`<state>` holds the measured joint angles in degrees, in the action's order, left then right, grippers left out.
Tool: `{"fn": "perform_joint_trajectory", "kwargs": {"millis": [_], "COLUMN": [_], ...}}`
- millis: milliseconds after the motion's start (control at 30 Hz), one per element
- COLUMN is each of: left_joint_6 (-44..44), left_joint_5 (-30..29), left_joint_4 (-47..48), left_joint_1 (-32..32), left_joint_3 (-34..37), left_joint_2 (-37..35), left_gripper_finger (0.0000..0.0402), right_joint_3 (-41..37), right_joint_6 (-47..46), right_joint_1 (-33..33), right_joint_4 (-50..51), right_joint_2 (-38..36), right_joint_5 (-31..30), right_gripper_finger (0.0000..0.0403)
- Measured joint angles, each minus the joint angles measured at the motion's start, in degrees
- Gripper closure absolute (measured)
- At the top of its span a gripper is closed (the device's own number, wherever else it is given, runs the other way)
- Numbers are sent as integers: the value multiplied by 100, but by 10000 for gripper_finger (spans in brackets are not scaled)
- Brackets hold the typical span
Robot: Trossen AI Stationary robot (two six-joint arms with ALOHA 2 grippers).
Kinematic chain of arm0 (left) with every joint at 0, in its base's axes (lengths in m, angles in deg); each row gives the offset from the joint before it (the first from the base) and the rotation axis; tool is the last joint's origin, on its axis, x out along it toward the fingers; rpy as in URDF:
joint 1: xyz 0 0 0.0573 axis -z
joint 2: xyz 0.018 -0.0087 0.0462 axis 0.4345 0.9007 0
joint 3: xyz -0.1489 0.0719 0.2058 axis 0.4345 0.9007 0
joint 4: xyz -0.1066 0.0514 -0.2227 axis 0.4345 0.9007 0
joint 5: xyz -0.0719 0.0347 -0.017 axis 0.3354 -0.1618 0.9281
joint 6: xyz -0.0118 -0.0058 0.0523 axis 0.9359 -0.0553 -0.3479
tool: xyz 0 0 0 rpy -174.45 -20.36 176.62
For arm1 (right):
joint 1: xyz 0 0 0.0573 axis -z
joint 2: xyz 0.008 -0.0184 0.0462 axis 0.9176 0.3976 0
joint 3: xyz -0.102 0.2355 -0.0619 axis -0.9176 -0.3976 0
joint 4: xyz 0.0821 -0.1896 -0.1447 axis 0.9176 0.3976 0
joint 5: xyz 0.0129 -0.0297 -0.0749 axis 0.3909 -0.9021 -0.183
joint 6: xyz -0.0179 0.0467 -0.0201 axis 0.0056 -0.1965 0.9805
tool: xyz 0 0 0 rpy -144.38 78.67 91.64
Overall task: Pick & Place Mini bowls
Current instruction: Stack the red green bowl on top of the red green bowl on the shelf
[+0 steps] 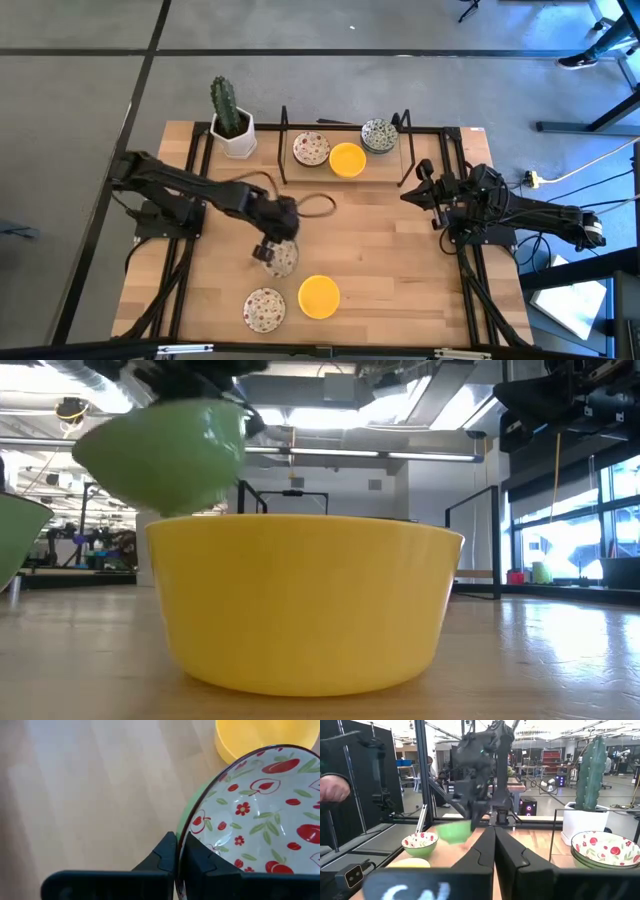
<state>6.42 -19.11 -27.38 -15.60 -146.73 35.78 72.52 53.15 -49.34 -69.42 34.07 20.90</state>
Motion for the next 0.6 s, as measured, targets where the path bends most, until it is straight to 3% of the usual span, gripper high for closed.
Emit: {"fn": "perform_joint_trajectory", "kwargs": {"millis": [133, 300, 600], "left_joint_6": [371, 1341, 2465], "left_joint_5": [154, 254, -617], "left_joint_4": [-764, -2227, -4267], "left_joint_1": [-136, -341, -106], "left_joint_3": [876, 2485, 4693], "left_joint_2": [-1165, -2609, -4534], "left_gripper_finger": [395, 395, 395], "right_joint_3": [0, 0, 0], "right_joint_6": [-25, -34, -16], "right_joint_1": [0, 0, 0], "right_joint_4": [0, 22, 58], "right_joint_2": [-2, -2, -2], "right_joint_5": [0, 0, 0], "right_gripper_finger": [398, 398, 398]}}
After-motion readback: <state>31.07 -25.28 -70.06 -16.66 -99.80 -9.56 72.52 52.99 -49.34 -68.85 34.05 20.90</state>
